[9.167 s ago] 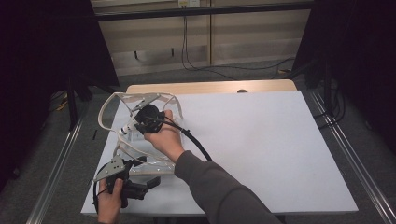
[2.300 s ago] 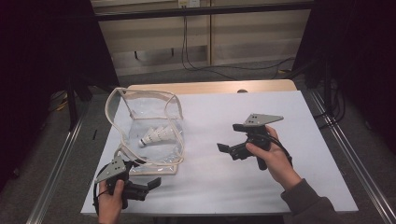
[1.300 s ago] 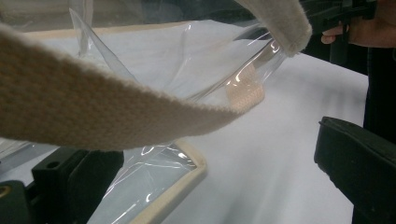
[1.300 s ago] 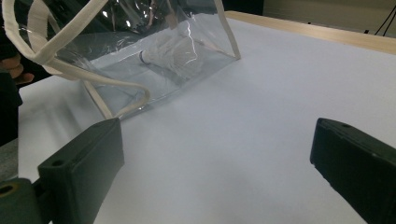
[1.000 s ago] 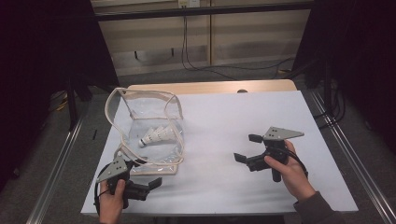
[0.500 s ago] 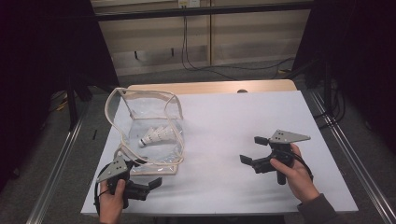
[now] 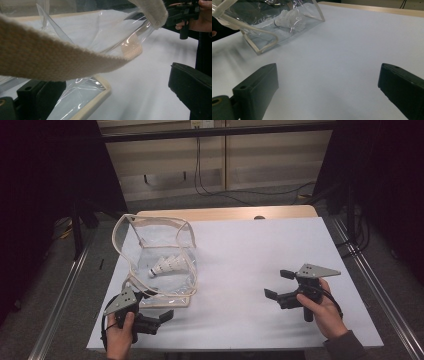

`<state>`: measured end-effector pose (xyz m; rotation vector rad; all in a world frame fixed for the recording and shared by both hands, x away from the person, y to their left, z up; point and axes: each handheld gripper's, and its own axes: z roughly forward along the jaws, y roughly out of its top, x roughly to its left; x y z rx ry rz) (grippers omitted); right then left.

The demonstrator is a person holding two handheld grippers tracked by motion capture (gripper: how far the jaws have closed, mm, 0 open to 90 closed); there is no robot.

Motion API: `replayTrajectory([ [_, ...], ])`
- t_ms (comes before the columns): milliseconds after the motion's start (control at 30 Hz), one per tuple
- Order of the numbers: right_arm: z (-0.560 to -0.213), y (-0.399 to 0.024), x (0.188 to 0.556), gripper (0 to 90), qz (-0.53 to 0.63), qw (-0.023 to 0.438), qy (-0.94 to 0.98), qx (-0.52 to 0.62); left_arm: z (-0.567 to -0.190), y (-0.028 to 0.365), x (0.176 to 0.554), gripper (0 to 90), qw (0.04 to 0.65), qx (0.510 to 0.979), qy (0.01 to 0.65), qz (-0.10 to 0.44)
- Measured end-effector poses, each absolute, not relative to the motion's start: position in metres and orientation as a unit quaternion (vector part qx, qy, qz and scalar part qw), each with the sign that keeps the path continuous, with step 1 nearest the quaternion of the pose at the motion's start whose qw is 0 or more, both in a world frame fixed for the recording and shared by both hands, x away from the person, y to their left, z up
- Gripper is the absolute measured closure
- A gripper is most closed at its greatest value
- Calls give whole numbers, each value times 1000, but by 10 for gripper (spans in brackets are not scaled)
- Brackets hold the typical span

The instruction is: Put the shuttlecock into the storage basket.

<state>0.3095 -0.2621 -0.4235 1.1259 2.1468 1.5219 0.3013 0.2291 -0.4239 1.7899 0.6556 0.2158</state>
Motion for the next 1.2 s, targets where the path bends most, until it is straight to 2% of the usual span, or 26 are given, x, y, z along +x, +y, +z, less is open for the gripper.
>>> replayTrajectory([
  [1200, -439, -298, 292, 28, 515, 157, 734, 414, -425, 228, 302, 12, 571, 767, 277, 91],
])
